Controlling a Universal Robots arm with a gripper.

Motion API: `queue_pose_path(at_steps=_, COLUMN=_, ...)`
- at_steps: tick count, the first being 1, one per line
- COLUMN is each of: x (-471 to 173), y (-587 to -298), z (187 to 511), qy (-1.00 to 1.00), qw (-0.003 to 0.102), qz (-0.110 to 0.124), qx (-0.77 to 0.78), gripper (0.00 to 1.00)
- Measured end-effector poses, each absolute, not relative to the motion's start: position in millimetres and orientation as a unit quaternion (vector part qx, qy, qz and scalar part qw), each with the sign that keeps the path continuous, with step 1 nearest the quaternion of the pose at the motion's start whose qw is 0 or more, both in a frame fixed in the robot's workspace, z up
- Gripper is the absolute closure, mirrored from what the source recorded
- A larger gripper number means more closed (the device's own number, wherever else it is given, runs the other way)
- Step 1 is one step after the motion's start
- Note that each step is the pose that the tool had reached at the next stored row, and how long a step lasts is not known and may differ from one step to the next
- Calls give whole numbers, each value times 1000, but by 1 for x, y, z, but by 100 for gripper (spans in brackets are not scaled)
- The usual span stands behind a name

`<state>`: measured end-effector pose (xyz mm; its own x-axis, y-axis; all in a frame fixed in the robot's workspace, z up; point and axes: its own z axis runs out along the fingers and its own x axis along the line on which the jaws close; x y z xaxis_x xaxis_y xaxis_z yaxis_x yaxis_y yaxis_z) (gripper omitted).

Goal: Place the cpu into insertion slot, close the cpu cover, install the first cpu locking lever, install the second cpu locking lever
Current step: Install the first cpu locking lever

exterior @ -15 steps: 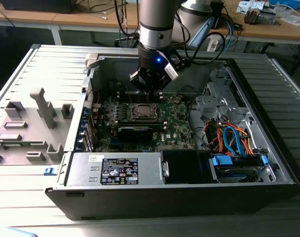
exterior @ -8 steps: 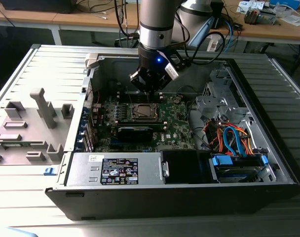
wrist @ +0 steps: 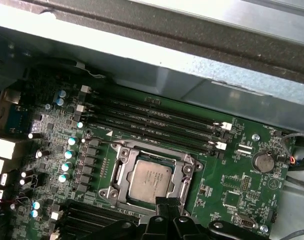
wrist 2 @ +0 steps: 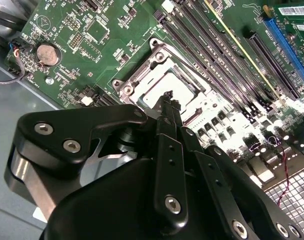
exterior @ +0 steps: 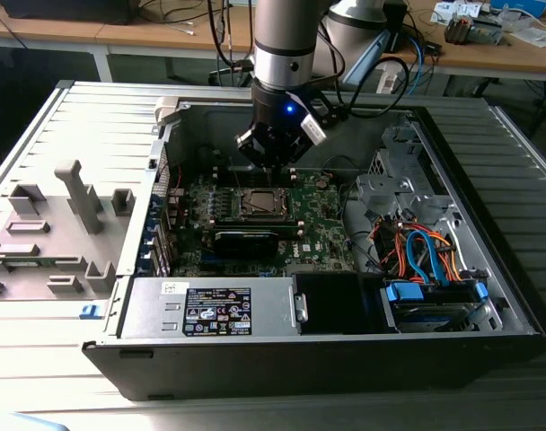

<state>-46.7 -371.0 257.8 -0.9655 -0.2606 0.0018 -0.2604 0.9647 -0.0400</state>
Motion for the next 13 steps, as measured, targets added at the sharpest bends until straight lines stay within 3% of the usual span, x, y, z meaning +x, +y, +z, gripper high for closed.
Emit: queue_pose_path(at_steps=13, x=-47, y=-371, z=258, qy=990, qw=2, qz=-20, qx=-143, gripper=89)
